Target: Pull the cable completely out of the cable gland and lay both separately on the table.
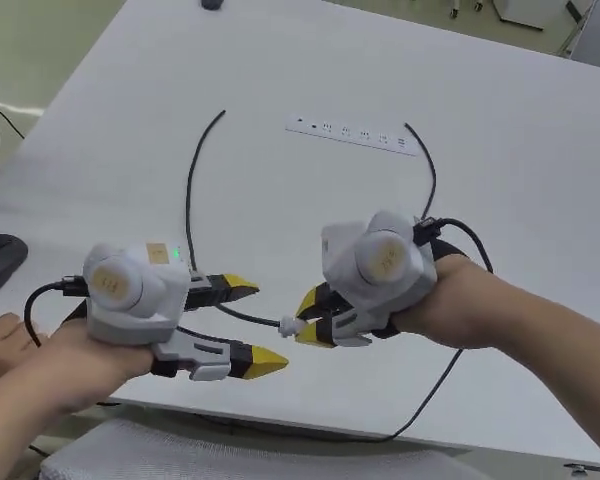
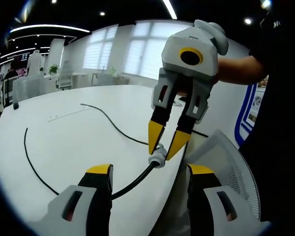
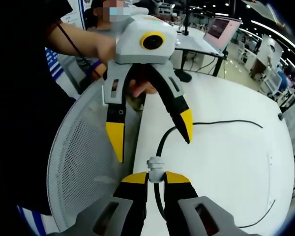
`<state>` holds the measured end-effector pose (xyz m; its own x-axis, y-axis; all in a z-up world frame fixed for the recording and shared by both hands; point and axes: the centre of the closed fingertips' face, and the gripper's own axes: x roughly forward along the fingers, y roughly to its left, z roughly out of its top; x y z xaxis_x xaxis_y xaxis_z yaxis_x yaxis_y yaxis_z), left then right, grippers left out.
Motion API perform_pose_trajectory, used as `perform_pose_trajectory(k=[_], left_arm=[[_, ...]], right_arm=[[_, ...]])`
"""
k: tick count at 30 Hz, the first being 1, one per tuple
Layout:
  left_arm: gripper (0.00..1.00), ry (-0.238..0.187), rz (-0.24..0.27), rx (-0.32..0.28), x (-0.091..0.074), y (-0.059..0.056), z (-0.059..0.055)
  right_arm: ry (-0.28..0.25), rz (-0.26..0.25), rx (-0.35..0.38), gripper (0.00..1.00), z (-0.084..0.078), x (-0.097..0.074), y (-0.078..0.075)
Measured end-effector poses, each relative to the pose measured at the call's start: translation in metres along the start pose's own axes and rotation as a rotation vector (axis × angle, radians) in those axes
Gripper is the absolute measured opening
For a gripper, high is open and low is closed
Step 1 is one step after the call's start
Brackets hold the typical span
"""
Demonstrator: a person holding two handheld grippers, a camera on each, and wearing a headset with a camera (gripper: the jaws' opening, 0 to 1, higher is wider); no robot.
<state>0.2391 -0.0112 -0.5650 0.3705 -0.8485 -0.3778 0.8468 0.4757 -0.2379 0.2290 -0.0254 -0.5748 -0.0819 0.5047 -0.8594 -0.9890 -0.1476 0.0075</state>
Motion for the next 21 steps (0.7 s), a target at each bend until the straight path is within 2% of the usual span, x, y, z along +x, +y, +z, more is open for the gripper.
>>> perform_pose_trajectory(k=[5,8,12,16,21], left_arm=[[0.55,0.007,-0.018,-0.014,0.004,-0.002,0.000],[0.50,-0.004,-0.035,-0.029,0.005,-0.002,0.003],[0.41,-0.010,-0.064,-0.033,0.008,-0.009,0.005],[0.39,-0.009,-0.076,-0.028,0.011,-0.011,0.006],[0.28,-0.023,-0.105,-0.037,0.011,-0.014,0.009]], right_arm=[[-0.012,0.000,-0.019,0.06,0.004,-0.003,0.004],[-0.016,-0.002,-0.029,0.06,0.006,-0.005,0.006],[-0.020,-0.002,-0.045,0.06,0.008,-0.007,0.006],[-0.021,-0.002,-0.038,0.06,0.007,-0.009,0.004],[-0.023,0.002,-0.056,0.06,0.008,-0.008,0.004]])
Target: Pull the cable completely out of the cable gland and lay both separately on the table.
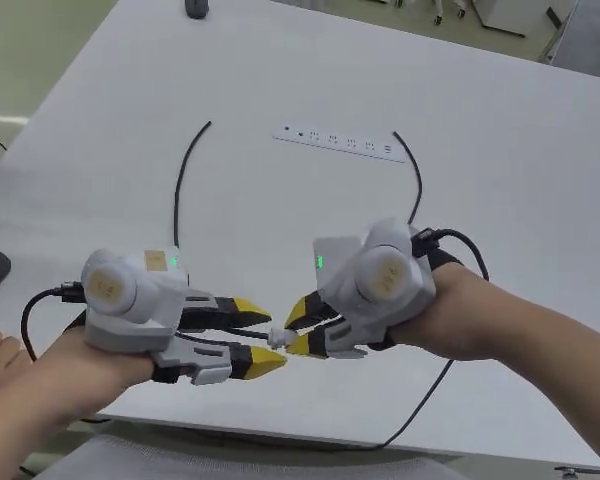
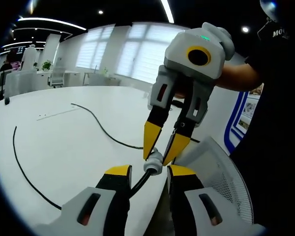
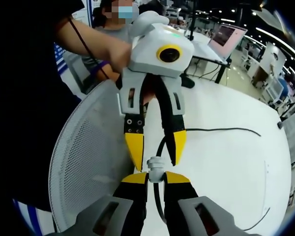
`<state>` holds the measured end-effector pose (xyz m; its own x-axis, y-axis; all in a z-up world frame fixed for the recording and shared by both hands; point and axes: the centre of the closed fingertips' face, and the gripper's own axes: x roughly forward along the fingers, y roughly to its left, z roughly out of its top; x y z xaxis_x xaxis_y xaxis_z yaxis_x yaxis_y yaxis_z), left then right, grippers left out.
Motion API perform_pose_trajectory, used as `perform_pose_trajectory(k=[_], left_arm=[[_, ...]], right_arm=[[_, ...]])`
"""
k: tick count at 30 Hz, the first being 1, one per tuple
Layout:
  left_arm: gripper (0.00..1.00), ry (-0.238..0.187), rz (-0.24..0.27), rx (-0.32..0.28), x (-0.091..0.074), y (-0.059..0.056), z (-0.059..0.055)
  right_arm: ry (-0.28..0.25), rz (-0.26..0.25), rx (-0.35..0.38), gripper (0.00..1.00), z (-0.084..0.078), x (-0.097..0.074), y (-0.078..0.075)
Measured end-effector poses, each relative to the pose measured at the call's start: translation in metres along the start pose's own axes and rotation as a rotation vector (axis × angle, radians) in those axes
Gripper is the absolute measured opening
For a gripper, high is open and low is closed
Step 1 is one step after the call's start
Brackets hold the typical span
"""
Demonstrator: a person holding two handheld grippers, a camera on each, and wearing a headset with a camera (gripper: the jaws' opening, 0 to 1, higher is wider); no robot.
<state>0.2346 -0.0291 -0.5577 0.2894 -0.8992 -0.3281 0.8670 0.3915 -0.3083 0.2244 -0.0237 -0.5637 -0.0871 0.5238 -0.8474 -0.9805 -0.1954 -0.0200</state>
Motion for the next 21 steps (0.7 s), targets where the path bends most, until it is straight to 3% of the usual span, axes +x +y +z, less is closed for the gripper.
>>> perform_pose_trajectory(k=[6,17,21], left_arm=[[0.18,-0.009,-0.033,-0.009,-0.0001,-0.0029,0.0020],[0.16,-0.003,-0.045,0.027,0.0015,-0.0007,0.0032],[0.16,0.007,-0.045,0.014,0.0019,-0.0013,0.0043]], right_arm=[[0.006,-0.003,-0.028,0.06,-0.0001,0.0012,-0.0006],[-0.012,-0.023,-0.103,0.06,-0.0018,0.0009,-0.0033],[-0.036,-0.042,-0.128,0.07,-0.0023,-0.0005,-0.0028]])
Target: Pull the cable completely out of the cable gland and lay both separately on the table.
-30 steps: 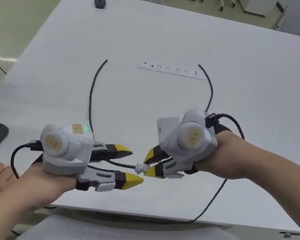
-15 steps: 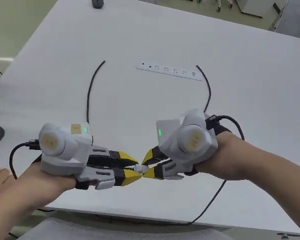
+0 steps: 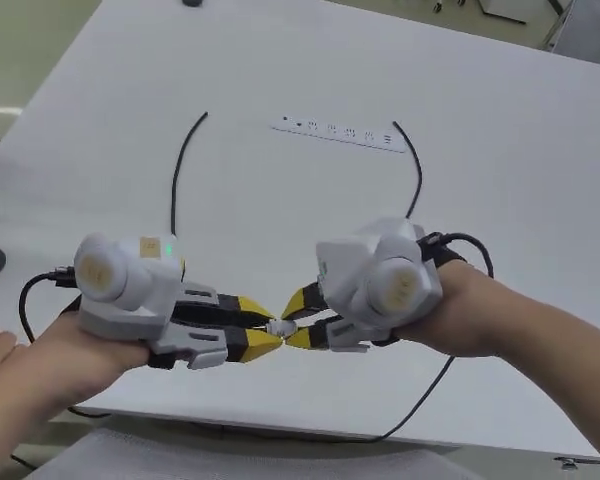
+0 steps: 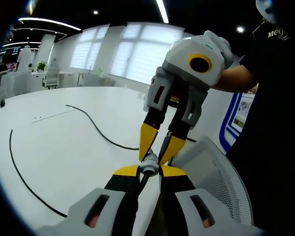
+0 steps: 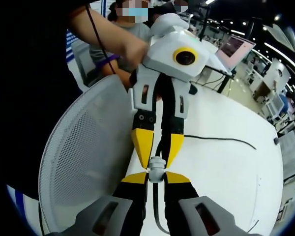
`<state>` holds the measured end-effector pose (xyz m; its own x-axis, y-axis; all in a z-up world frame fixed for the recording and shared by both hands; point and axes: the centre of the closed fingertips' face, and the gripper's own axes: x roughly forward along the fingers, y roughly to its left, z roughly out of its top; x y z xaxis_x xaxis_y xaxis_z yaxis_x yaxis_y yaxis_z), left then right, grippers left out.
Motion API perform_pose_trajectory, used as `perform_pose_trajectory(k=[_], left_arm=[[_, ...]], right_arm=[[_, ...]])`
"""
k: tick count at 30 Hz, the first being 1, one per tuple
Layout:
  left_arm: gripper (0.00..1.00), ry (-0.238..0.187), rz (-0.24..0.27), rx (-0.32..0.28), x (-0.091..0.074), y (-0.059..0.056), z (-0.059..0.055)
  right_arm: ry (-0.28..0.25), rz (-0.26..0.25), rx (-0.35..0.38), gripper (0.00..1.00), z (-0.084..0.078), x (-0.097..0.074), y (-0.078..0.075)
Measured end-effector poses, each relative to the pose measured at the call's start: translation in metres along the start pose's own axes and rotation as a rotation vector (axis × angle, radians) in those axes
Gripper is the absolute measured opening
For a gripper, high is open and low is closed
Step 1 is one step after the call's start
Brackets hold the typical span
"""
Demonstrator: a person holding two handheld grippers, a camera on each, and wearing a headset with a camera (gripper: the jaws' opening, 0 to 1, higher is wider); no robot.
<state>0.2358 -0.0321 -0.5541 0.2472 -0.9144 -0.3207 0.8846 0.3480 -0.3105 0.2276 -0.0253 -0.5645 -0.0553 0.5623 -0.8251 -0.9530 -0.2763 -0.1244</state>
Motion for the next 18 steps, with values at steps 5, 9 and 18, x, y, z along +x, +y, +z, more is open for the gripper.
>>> perform_pose_trajectory(k=[5,9,18], left_arm=[[0.15,0.019,-0.001,0.017,0.003,-0.003,0.001],[0.15,0.012,0.003,0.045,0.004,-0.004,0.007],[0.15,0.023,0.025,0.113,0.006,-0.001,0.020]], right_arm=[[-0.039,-0.005,0.043,0.08,-0.001,-0.003,0.000],[-0.095,-0.002,0.139,0.08,-0.001,-0.009,-0.003],[-0.291,0.132,0.473,0.17,-0.007,-0.031,-0.012]])
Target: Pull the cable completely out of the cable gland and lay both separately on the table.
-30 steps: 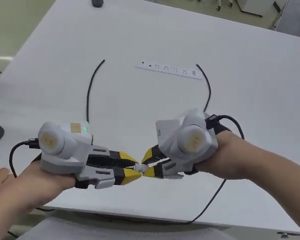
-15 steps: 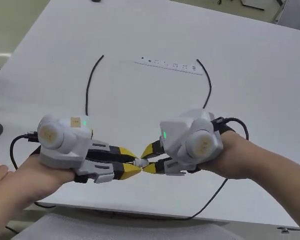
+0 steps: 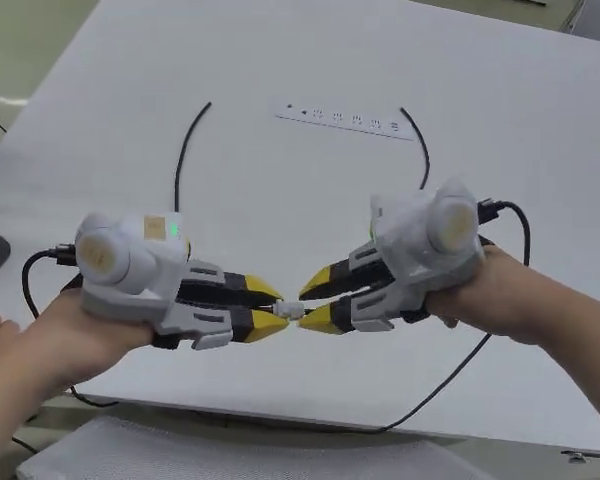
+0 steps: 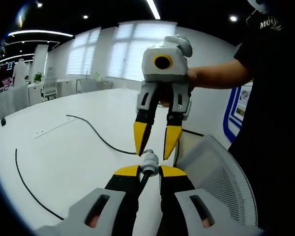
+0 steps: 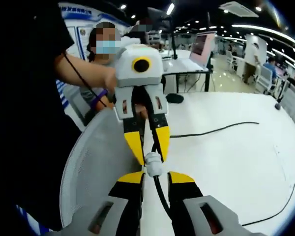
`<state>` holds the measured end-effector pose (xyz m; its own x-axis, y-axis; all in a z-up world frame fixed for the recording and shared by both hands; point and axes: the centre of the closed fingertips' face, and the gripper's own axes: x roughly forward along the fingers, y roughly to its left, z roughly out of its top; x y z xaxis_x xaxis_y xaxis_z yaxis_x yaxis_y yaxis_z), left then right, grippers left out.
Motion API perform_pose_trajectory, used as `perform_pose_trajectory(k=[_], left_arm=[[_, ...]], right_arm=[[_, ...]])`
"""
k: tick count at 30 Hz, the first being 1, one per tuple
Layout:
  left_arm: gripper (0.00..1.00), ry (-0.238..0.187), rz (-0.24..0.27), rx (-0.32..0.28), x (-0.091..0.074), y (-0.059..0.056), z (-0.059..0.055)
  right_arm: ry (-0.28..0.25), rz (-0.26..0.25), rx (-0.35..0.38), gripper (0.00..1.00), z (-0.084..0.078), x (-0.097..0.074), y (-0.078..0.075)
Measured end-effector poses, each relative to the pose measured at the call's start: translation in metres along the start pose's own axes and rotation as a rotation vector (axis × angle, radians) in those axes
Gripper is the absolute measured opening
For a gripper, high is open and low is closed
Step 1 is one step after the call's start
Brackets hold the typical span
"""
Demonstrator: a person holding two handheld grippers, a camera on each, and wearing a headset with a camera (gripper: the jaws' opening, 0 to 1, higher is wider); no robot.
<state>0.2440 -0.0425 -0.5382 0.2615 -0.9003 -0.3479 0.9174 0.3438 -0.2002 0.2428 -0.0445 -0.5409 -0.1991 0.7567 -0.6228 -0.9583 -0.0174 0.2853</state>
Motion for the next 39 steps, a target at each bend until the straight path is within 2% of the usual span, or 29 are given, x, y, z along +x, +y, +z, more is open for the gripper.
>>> perform_pose_trajectory(k=[2,4,6,8,11,17,20,25,28,34,39], left_arm=[[0.15,0.004,-0.002,0.000,0.001,0.001,0.003],[0.15,0.005,-0.002,0.020,0.003,0.001,0.004],[0.15,0.016,-0.002,0.043,0.006,0.001,0.004],[0.15,0.023,0.002,0.070,0.008,0.002,0.005],[0.15,0.024,0.004,0.080,0.010,0.000,0.010],[0.15,0.032,0.009,0.103,0.014,-0.004,0.016],[0.15,0.028,0.004,0.112,0.016,-0.008,0.020],[0.15,0.053,0.006,0.135,0.018,-0.009,0.017],[0.15,0.060,0.009,0.138,0.017,-0.007,0.014],[0.15,0.062,0.004,0.124,0.015,-0.006,0.013],[0.14,0.066,-0.004,0.072,0.011,-0.006,0.011]], right_arm=[[-0.069,0.053,0.044,0.16,0.006,-0.006,-0.002],[-0.086,0.081,0.110,0.17,0.003,-0.009,-0.008],[-0.119,0.152,0.191,0.20,0.004,-0.012,-0.006],[-0.159,0.213,0.263,0.16,0.006,-0.015,-0.007],[-0.192,0.270,0.308,0.16,0.009,-0.018,-0.006],[-0.176,0.352,0.360,0.15,0.006,-0.017,0.001],[-0.159,0.363,0.374,0.13,0.002,-0.014,0.001],[-0.143,0.405,0.400,0.08,0.000,-0.011,0.007],[-0.149,0.403,0.373,0.08,0.001,-0.012,0.007],[-0.122,0.355,0.238,0.06,0.003,-0.011,0.009],[-0.082,0.288,0.118,0.06,0.003,-0.008,0.011]])
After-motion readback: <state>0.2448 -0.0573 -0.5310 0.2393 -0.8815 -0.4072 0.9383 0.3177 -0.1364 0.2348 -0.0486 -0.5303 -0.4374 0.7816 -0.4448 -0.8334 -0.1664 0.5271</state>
